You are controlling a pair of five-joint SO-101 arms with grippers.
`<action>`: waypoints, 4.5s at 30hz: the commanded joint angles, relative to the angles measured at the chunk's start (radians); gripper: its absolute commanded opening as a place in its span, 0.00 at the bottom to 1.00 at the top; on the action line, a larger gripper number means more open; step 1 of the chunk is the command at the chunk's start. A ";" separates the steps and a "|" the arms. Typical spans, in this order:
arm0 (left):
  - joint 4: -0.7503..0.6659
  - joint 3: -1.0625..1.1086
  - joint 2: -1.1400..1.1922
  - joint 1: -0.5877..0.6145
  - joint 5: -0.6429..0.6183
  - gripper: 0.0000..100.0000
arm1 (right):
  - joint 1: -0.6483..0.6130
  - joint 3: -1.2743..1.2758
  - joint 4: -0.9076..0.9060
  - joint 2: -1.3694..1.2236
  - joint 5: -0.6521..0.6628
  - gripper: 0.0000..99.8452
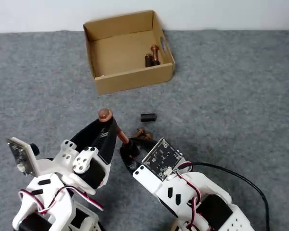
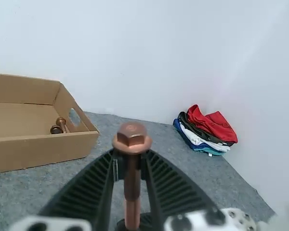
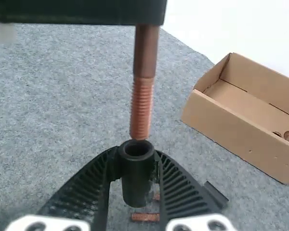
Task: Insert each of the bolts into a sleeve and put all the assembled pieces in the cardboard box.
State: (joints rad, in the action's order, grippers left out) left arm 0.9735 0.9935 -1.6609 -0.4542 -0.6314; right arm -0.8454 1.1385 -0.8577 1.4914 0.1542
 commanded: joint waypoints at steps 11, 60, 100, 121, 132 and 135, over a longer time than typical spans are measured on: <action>0.063 0.093 -0.011 -0.005 -0.008 0.00 | -0.005 -0.052 0.027 -0.001 0.012 0.01; 0.443 -0.166 -0.012 0.175 0.364 0.01 | 0.140 -0.049 -0.048 0.007 -0.006 0.01; -0.037 0.696 -0.005 0.569 0.534 0.00 | 0.527 -1.224 0.179 -1.405 -0.195 0.01; -0.037 0.696 -0.003 0.569 0.535 0.00 | 0.430 -1.772 0.441 -2.198 0.012 0.01; -0.037 0.696 -0.003 0.571 0.542 0.00 | 0.380 -1.835 0.326 -2.333 0.106 0.07; -0.037 0.696 -0.003 0.571 0.543 0.00 | 0.380 -1.835 0.294 -2.333 0.106 0.15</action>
State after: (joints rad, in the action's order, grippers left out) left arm 0.9582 1.6947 -1.6640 0.1120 -0.0974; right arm -0.4450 -0.6490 -0.5355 -0.8577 0.2463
